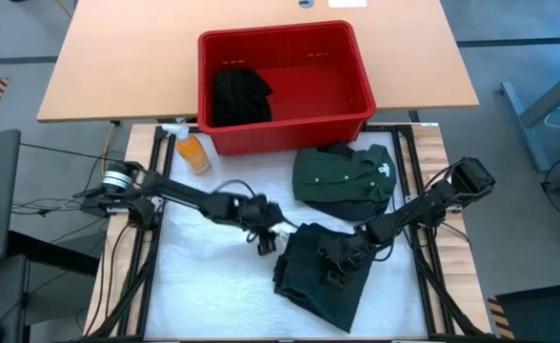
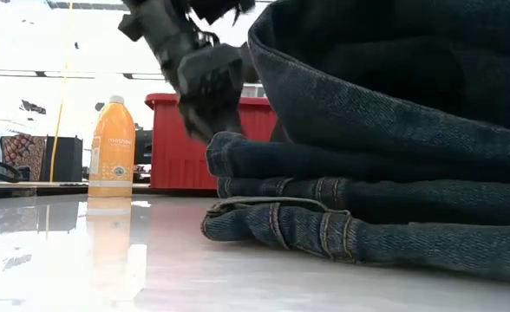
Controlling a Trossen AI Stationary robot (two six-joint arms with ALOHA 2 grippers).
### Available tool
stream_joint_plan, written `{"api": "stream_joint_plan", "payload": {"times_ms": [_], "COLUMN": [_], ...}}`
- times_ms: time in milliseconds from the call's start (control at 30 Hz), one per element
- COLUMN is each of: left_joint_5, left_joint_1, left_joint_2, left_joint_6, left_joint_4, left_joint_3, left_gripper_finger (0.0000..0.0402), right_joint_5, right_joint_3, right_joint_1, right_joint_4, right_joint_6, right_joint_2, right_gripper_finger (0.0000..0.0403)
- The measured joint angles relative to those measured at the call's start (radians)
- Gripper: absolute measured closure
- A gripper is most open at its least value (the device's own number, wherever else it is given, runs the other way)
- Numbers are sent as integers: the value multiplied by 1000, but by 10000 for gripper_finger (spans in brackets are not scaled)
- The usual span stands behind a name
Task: Fold Laundry from Bin
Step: Fold the blue pants from the bin
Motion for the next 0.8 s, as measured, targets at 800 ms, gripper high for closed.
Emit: {"api": "stream_joint_plan", "payload": {"times_ms": [800], "left_joint_5": [176], "left_joint_1": [-139], "left_joint_2": [103], "left_joint_6": [35], "left_joint_4": [513], "left_joint_3": [0], "left_gripper_finger": [223], "right_joint_5": [66], "right_joint_3": [76], "right_joint_1": [-81], "right_joint_4": [28], "right_joint_6": [-54], "right_joint_2": [-38], "right_gripper_finger": [143]}}
